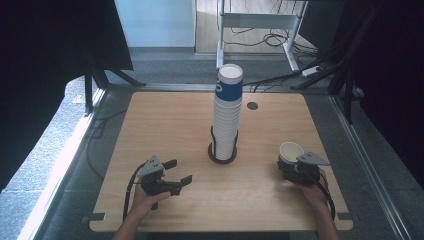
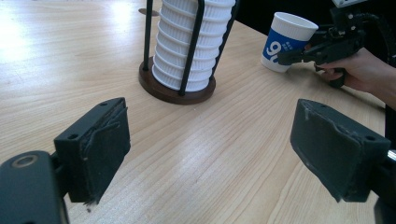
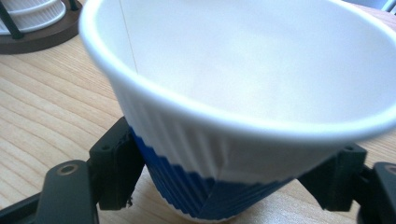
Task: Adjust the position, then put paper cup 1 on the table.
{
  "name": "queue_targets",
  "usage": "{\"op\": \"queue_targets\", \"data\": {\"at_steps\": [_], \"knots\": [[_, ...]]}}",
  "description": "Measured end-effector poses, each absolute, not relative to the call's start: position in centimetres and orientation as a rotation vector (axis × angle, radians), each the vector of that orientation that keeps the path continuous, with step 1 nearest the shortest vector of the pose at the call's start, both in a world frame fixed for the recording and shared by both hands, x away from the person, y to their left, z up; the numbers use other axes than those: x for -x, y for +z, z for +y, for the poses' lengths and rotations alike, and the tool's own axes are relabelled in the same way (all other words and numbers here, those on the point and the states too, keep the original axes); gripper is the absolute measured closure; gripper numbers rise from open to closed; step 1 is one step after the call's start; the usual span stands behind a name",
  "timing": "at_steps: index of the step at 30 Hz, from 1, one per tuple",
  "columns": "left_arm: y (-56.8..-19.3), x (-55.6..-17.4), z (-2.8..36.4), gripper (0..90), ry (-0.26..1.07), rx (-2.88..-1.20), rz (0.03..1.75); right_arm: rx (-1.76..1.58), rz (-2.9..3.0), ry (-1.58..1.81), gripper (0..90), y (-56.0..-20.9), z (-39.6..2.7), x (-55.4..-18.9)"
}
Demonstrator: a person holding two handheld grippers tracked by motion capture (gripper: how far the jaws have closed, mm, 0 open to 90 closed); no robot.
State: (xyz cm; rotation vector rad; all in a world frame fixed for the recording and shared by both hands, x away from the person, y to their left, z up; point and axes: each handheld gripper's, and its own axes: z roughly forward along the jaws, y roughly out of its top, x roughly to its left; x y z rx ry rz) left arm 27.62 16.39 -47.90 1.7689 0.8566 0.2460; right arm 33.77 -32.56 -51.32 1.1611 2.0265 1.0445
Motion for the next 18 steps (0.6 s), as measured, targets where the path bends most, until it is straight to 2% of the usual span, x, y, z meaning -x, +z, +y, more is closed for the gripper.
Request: {"op": "queue_targets", "data": {"at_steps": [9, 18], "knots": [[-47.7, -27.4, 16.6, 12.0, 0.257, -1.762, 0.856, -1.197, 2.007, 1.071, 12.2, -51.1, -32.9, -33.5], [-47.5, -27.6, 16.9, 12.2, 0.269, -1.752, 0.867, -1.198, 1.909, 1.181, 7.6, -49.1, -34.5, -30.3]]}}
